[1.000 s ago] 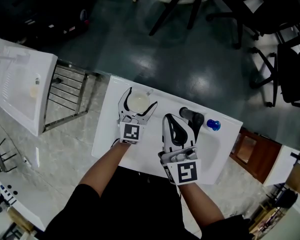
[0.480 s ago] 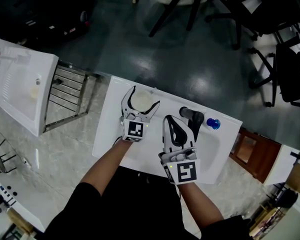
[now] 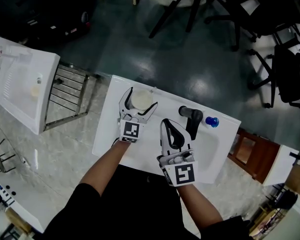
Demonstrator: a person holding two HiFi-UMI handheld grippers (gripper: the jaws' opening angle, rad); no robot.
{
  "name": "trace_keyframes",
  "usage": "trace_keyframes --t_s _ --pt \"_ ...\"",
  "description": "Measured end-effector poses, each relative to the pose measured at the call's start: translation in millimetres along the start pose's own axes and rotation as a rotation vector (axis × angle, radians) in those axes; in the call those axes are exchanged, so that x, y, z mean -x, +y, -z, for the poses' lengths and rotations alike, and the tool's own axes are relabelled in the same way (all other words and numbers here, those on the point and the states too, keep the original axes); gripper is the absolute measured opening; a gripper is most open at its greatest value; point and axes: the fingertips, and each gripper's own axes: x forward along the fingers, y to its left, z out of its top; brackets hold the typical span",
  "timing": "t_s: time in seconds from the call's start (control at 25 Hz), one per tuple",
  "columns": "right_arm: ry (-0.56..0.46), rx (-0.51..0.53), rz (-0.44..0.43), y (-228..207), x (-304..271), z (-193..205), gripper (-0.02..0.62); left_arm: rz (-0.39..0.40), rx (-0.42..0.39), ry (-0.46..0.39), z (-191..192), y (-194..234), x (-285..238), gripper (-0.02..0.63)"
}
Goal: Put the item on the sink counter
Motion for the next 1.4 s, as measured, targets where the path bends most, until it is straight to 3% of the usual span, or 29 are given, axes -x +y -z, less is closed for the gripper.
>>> trace_keyframes --t_s 0.28,0.64,0.96,1.4 --pt "0.019 -0.006 0.026 3.3 17.5 10.4 0.032 -0.01 0.034 -0.037 -14.4 -4.5 42.6 0.469" --pt "-0.028 0.017 0.109 7.6 60.0 -2.3 0.032 -0.032 0.081 -0.083 -40.2 -9.7 109.7 0.469" --pt "-0.059 0.057 0.101 78.9 115.9 -12.6 0.032 0.06 0.123 -0.095 -64.8 -49.7 212.5 0.469" --pt "-0.091 0.058 0.141 183.5 219.8 -27.1 0.032 0.068 0.164 -0.172 -104.2 -79.2 389.2 0.468"
